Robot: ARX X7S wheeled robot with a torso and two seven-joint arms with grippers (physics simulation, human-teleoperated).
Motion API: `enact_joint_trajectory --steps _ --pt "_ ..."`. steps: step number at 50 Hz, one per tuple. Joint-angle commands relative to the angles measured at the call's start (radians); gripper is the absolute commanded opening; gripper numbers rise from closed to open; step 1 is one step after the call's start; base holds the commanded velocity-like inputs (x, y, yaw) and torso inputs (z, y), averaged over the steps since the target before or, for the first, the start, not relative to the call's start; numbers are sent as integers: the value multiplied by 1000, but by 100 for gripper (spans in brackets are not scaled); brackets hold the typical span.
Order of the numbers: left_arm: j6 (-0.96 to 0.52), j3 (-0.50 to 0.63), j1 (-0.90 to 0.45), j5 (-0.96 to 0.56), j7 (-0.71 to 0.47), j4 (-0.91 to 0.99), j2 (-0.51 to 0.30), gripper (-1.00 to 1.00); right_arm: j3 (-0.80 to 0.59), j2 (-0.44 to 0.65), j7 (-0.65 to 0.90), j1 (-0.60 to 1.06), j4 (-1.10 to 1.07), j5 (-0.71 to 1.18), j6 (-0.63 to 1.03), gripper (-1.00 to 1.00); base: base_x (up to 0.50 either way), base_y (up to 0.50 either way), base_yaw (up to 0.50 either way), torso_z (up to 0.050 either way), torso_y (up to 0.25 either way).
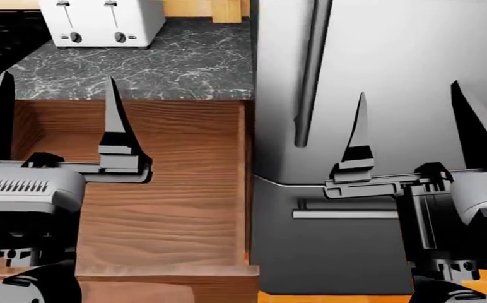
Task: Pick and place the shaker into the drawer. Then close the cabinet.
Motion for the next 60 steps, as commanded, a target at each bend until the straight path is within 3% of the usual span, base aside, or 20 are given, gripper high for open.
enact_joint_trajectory --steps 1,28,60 --pt "-12 11 -3 -1 -17 -2 -12 100 4 3 7 -6 3 10 -10 100 -51 500 0 50 0" --pt "2 29 -4 -23 -34 -17 -36 100 8 11 24 -5 14 32 -28 100 -50 500 0 50 -1" --pt "26 33 20 -54 -38 -36 -63 100 -15 20 52 6 -7 33 -2 100 -40 500 0 0 0"
